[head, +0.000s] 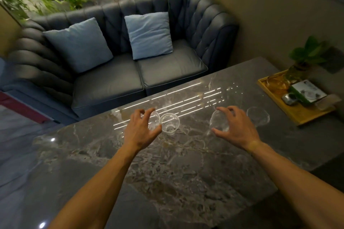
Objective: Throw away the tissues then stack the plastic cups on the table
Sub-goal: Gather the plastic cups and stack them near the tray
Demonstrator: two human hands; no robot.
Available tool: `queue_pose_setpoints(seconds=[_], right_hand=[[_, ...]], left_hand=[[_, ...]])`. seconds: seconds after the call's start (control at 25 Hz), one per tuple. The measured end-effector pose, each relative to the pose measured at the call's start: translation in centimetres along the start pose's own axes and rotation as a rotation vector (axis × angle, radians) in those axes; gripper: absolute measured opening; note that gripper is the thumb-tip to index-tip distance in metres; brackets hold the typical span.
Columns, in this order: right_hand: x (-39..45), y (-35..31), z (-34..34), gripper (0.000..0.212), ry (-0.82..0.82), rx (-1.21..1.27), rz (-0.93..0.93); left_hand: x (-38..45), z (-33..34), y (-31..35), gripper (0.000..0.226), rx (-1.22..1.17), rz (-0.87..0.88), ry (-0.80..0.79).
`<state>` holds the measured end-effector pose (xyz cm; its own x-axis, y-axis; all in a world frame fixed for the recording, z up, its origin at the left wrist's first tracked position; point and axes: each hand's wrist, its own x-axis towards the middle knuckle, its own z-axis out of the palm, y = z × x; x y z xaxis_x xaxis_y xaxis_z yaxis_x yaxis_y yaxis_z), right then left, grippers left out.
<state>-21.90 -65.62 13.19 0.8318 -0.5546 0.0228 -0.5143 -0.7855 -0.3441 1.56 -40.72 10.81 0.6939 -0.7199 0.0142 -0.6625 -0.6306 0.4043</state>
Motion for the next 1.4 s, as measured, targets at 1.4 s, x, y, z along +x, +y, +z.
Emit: queue_pose_setpoints(seconds=[1.4], right_hand=[[0.6,-2.5,2.0,0.113,0.004,0.393,-0.269]], left_hand=[[1.0,4.3,13.1,0.098,-0.602,0.161,-0.233]])
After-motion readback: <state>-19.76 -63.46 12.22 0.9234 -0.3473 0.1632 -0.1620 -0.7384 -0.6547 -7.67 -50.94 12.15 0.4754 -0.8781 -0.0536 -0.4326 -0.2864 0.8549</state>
